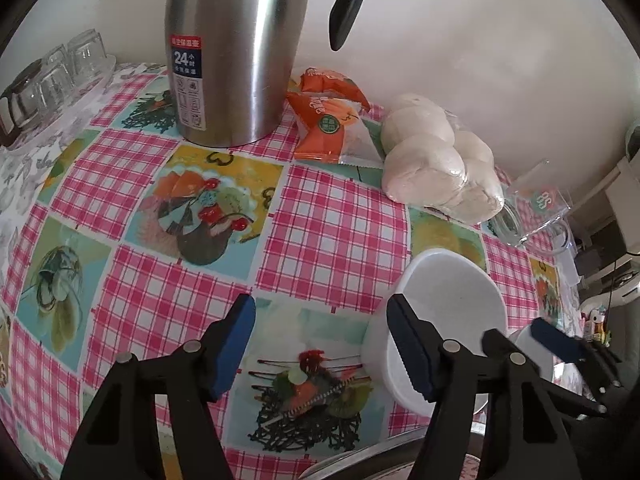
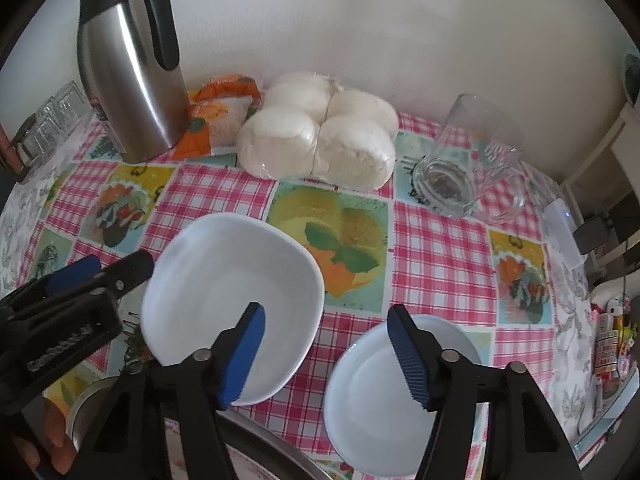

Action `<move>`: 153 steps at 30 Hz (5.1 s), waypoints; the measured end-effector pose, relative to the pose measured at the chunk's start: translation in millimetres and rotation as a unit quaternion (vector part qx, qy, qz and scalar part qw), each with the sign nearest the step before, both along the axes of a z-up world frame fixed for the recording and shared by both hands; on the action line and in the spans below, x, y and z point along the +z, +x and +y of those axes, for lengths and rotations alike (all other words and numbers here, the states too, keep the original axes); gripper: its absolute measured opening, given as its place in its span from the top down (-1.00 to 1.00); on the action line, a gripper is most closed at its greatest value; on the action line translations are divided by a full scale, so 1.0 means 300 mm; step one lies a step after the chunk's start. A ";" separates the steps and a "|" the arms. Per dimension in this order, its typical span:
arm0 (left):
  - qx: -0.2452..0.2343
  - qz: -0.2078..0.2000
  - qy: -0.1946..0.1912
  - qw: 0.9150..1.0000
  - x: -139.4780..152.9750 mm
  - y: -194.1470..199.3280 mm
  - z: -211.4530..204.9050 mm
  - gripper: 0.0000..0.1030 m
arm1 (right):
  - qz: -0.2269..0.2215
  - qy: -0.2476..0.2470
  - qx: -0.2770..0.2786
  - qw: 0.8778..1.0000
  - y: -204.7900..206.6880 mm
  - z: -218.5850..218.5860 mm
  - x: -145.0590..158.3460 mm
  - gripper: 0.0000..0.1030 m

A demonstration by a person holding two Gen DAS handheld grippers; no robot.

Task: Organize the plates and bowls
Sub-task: 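Close both tools on the rim of the white square bowl, then lift the white square bowl with both tools toward the basin, then lower the white square bowl with both tools onto the red-rimmed bowl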

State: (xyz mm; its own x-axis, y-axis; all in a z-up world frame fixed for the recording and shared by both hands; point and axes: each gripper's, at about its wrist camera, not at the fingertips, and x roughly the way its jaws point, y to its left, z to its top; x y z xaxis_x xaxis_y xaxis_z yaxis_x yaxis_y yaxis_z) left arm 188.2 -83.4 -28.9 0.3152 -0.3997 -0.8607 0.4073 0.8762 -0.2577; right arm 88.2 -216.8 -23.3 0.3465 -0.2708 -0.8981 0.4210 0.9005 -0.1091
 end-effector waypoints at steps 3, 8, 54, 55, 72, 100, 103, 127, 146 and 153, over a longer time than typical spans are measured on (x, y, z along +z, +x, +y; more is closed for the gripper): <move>-0.011 0.002 -0.008 1.000 0.006 -0.004 -0.005 -0.09 | 0.007 0.007 -0.004 1.000 0.008 -0.005 -0.026 -0.07; -0.028 0.000 -0.013 1.000 0.013 -0.014 -0.019 0.10 | 0.009 0.010 0.000 1.000 0.019 0.003 -0.044 0.15; -0.120 -0.115 -0.045 0.985 0.358 -0.285 0.034 0.82 | -0.176 0.035 -0.046 0.983 -0.268 0.127 0.307 0.65; -0.122 -0.118 -0.048 0.984 0.371 -0.300 0.042 0.82 | -0.180 0.034 -0.047 0.982 -0.282 0.135 0.316 0.65; -0.105 -0.163 -0.047 0.980 0.458 -0.493 0.157 0.82 | -0.208 0.038 -0.029 0.977 -0.477 0.260 0.383 0.65; -0.116 -0.113 0.008 0.987 0.316 -0.538 0.160 0.82 | -0.174 0.073 -0.036 0.981 -0.555 0.277 0.278 0.64; -0.117 -0.105 0.013 0.987 0.300 -0.533 0.157 0.82 | -0.167 0.075 -0.037 0.982 -0.550 0.277 0.267 0.63; -0.131 -0.074 0.077 0.986 0.206 -0.529 0.113 0.74 | -0.106 0.090 -0.046 0.989 -0.508 0.267 0.182 0.60; -0.141 -0.061 0.093 0.984 0.175 -0.519 0.108 0.63 | -0.103 0.103 -0.042 0.988 -0.504 0.265 0.176 0.60; -0.146 -0.048 0.109 0.982 0.143 -0.514 0.098 0.59 | -0.097 0.105 -0.040 0.989 -0.500 0.265 0.170 0.60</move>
State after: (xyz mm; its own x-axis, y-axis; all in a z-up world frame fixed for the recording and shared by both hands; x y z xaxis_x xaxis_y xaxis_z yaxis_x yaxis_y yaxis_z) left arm 34.1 -54.2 14.1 0.2977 -0.2941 -0.9082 0.6626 0.7486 -0.0252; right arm -62.0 -137.3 27.8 0.5036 -0.1184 -0.8558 0.4866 0.8574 0.1678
